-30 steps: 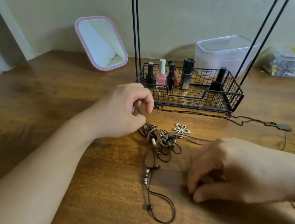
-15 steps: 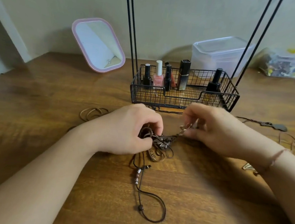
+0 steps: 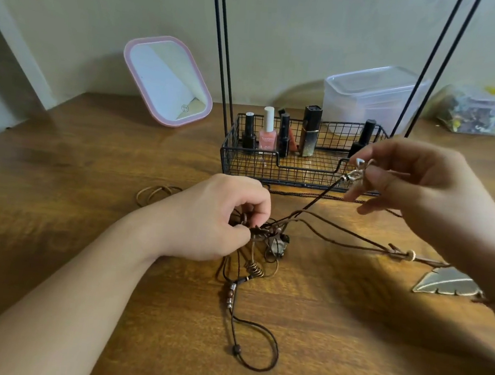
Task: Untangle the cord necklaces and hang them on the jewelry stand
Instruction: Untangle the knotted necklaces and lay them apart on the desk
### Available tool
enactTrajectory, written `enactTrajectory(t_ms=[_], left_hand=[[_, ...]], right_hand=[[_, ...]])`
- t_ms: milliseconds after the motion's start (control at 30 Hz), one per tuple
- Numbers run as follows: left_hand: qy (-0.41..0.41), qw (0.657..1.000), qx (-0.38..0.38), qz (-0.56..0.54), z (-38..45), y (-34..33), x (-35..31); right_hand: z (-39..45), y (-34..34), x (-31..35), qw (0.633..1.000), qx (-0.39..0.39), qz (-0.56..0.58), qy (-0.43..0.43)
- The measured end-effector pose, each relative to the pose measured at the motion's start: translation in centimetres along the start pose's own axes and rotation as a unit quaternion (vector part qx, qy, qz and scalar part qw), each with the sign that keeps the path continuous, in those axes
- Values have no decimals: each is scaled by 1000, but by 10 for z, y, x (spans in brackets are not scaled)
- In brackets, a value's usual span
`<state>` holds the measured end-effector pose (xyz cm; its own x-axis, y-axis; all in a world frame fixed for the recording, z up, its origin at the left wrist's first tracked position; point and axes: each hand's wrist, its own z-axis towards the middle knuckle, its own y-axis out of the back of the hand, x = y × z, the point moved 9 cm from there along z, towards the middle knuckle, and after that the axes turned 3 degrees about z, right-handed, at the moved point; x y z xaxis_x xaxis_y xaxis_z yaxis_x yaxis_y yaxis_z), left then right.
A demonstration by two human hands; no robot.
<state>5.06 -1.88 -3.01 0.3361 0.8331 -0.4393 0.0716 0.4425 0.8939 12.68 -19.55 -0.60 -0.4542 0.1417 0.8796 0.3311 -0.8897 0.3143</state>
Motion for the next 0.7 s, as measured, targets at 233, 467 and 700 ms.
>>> enactTrajectory(t_ms=[233,467,700], left_hand=[[4,1000,9,-19,0,-3,2],[9,990,-133,-50,10,-8,-15],[23,992,-111,-63,9,-11,-9]], right_hand=[[-2,-1,1,998,-13,46,-27],[-4,-10,19,971,17,239,-7],[-5,15,9,978,-89,187,-24]])
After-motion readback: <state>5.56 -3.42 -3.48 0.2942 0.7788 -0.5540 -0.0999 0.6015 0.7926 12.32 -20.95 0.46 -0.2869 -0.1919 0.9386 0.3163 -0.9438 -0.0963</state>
